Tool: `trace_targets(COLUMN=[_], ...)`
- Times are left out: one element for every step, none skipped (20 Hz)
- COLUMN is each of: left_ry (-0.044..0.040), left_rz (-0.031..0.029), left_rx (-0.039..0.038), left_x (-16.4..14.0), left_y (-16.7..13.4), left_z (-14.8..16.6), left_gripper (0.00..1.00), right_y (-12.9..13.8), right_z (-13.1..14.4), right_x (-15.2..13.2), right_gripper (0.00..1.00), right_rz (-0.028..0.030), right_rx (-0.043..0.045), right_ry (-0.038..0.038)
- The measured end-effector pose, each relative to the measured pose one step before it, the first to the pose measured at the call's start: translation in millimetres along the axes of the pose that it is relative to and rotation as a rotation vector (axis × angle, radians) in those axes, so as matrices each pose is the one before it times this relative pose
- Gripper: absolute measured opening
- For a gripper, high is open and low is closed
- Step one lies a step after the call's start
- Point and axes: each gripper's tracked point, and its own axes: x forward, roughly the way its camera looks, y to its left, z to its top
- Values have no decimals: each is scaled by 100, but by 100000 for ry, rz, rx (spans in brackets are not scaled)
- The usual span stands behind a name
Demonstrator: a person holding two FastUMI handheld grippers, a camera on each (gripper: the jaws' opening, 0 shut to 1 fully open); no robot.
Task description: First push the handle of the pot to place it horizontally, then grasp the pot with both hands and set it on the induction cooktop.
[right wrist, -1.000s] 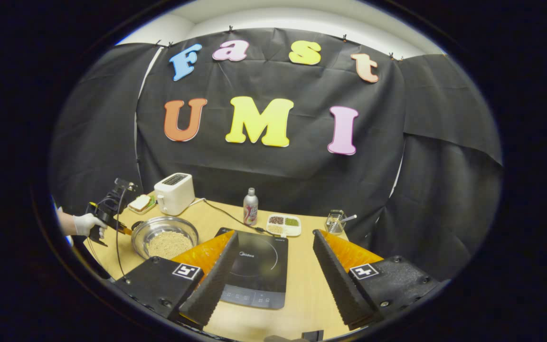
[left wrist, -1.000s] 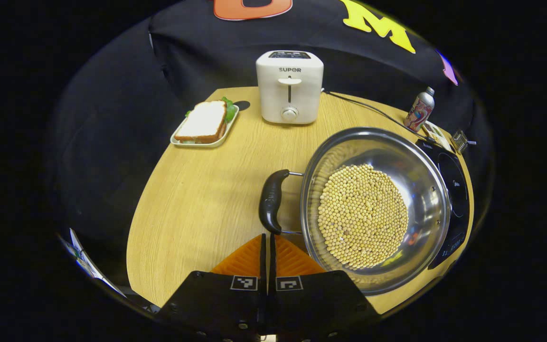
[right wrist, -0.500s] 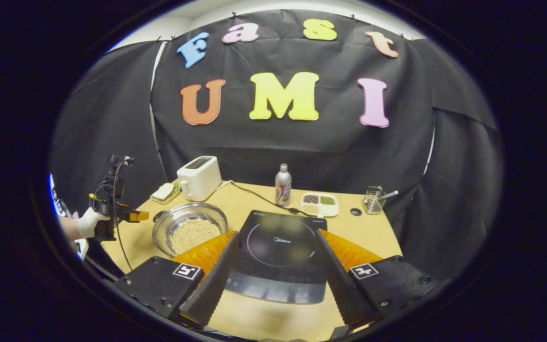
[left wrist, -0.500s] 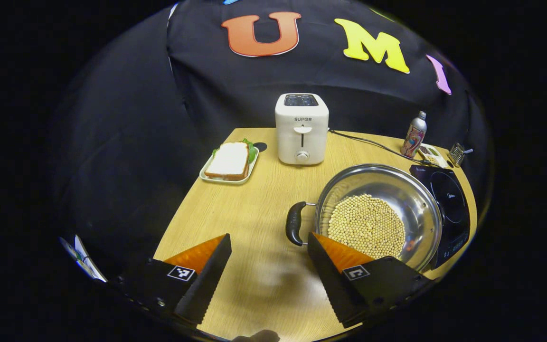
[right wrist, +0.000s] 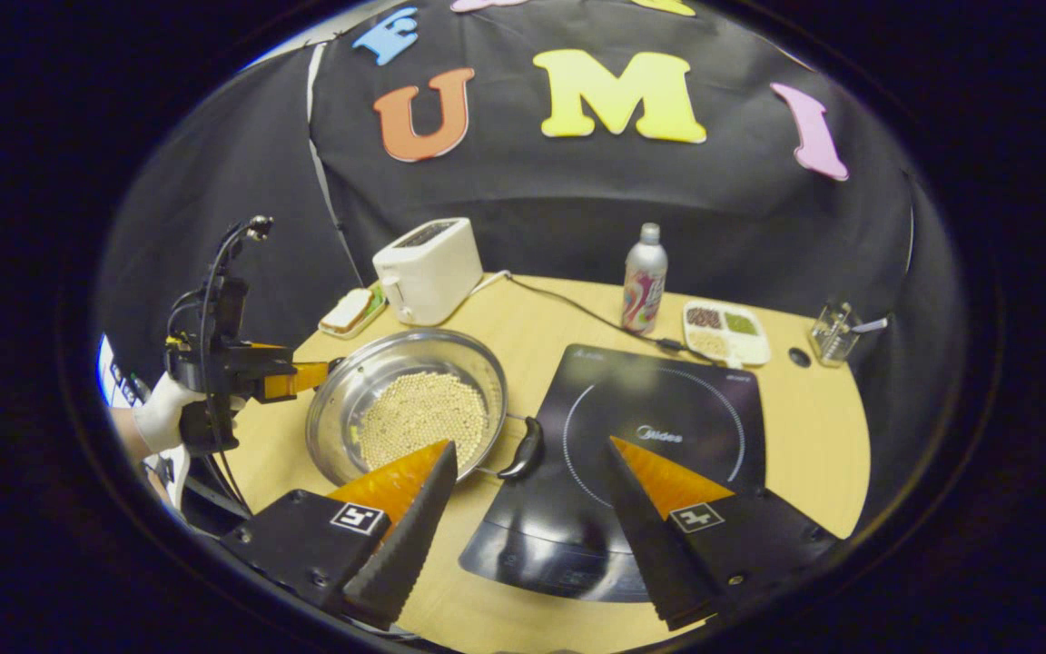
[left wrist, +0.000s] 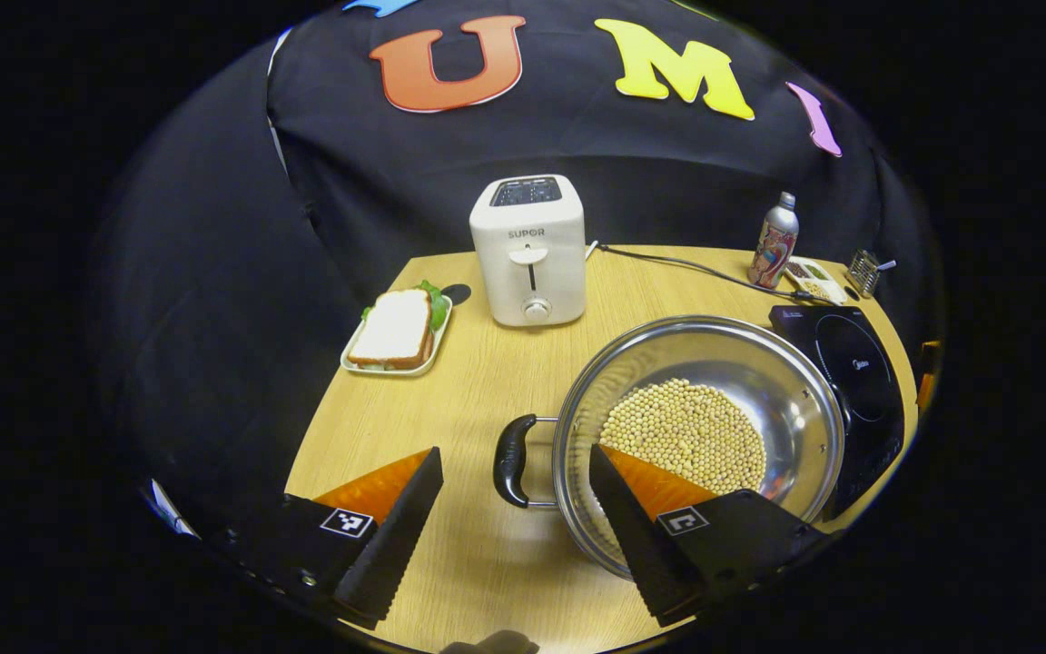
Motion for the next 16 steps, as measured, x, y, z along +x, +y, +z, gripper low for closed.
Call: trace_targets(left_ry=[1965,1680,2213,1951,2256,2725,1350,928,1191,727,1550,1616,1514,1105,1687,1576], left_rz=[28,-118,-13,-332,-859,-715,-1038,-434,-399,-242,-199,-521,-1399,-1699,-1385,-1717], left_rx=[289,976,1573,1644,1181,1058,788,930,994,889,577,71,-230,-531,-433,-195], left_x=[434,539,631,547,422,448,446,291,256,280,360,134,132,167,135,179], left_y=[-26,30,144,84,-99,-101,-86,11,-99,-21,-81,-144,-228,-362,-218,-370], left_z=[-206,-67,-305,-146,-305,-282,118,157,58,185,-114,-20,-93,151,-109,-49], left_gripper=[98,98,98,98,98,98,98,100,98,98,98,98,97,95,86,81], right_y=[358,157,-144,216,133,76,-17,23,-206,-84,132,-91,34,-44,89,32], right_z=[-269,-200,-372,-551,-318,-269,-28,59,-192,-427,-162,473,2,351,-141,-29], right_x=[1414,1547,1365,1090,1041,872,639,748,549,263,44,270,226,252,-240,141], right_gripper=[96,96,92,95,95,95,95,89,88,89,87,93,87,86,80,78], right_rz=[552,-629,-1786,190,-180,-590,-883,-931,-1502,-703,-290,-675,-619,-1529,-876,-972], right_rx=[1057,327,44,1337,1880,1284,1267,588,417,800,2255,785,123,403,626,2092], right_ry=[3034,2154,2940,3438,3106,2916,2142,1543,2706,3252,1555,478,2204,407,2320,2448])
